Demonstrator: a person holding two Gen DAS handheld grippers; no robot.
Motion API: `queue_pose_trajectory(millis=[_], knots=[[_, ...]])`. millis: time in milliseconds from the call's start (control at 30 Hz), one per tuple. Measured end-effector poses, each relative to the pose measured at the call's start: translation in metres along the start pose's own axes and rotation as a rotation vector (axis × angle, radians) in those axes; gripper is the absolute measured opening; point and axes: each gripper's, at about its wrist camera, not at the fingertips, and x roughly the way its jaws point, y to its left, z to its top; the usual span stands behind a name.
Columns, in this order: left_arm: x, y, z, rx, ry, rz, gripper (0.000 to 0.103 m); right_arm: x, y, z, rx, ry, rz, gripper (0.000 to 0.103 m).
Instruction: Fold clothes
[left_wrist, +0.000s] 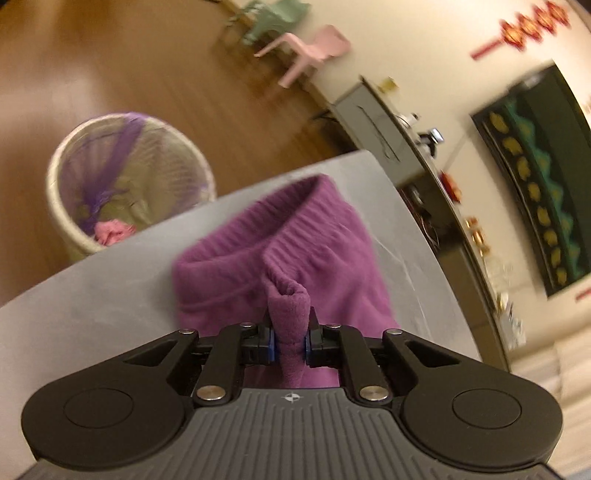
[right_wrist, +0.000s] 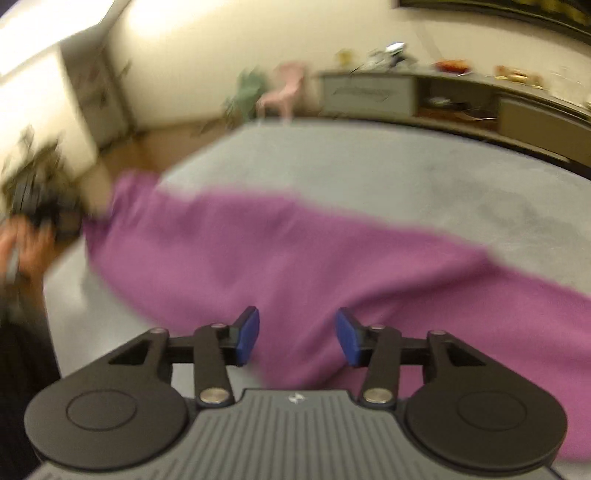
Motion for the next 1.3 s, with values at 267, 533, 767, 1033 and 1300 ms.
queue_pose_trajectory(millis=[267, 533, 767, 1033, 1300], knots=[[0.008, -0.003, 0.0, 0.063, -0.047, 0.121, 0.012, 0.068, -0.053, 0.042, -0.072, 0.138, -0.269, 0.028], [0.003, -0.02, 0.003, 0.108, -0.062, -0.039, 0.012, 0.004, -0.12, 0.006, 0.167, 0.002, -0.347, 0.052], [0.011, -0.028, 0.02, 0.07, -0.182, -0.072, 0.012, -0.01, -0.136, -0.035, 0.034, 0.161, -0.446, 0.057], [0.023, -0.01, 0.014, 0.031, -0.11, 0.087, 0.012, -0.019, -0.164, -0.045, 0.149, 0.089, -0.455, 0.061], [0.019, -0.032, 0.012, 0.142, -0.176, 0.274, 0.014, -0.033, -0.192, -0.044, 0.215, 0.071, -0.503, 0.058]])
